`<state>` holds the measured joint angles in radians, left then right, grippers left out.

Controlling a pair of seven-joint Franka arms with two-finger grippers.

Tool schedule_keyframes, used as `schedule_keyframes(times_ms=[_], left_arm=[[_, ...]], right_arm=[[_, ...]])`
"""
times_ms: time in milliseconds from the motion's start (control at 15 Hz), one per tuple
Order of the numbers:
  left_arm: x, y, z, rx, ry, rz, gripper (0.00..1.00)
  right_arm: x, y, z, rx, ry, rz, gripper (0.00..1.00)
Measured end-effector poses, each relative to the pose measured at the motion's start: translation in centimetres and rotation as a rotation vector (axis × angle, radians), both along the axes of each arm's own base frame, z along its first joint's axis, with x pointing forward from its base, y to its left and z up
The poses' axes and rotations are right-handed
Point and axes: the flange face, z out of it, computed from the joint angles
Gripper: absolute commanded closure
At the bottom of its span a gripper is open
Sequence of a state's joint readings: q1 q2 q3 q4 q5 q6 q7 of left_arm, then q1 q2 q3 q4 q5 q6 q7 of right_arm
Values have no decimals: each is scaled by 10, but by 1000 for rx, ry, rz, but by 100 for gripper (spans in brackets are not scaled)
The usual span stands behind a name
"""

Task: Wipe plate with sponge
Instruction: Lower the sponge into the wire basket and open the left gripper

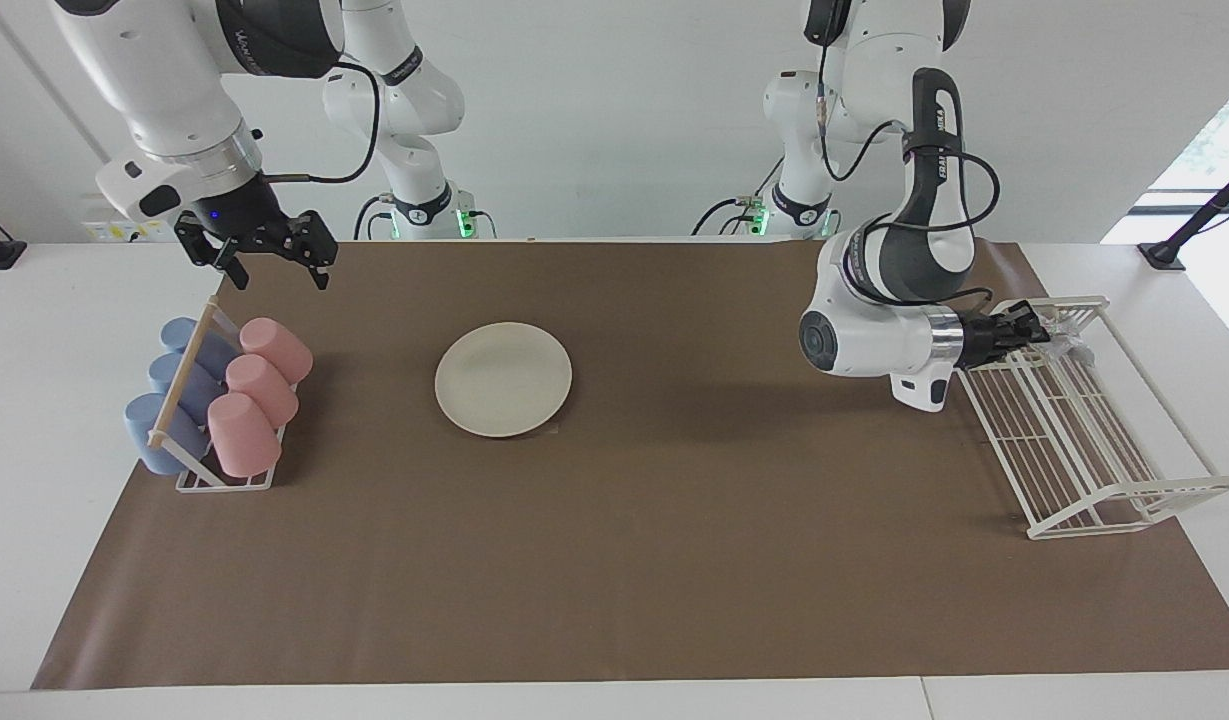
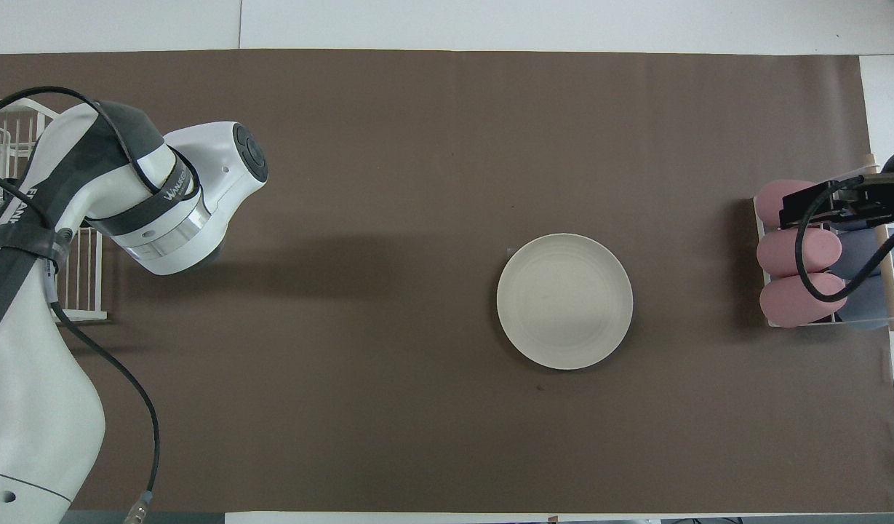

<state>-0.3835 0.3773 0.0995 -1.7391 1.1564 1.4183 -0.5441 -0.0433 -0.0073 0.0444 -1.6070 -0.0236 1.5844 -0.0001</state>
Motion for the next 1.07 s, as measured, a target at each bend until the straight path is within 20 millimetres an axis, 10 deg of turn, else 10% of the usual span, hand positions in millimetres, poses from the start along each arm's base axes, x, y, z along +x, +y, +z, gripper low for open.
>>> schedule_keyframes(times_ms=[1069], left_arm=[[18, 22, -19, -96, -2, -60, 100]], right_arm=[[0, -3, -1, 0, 3, -7, 0]])
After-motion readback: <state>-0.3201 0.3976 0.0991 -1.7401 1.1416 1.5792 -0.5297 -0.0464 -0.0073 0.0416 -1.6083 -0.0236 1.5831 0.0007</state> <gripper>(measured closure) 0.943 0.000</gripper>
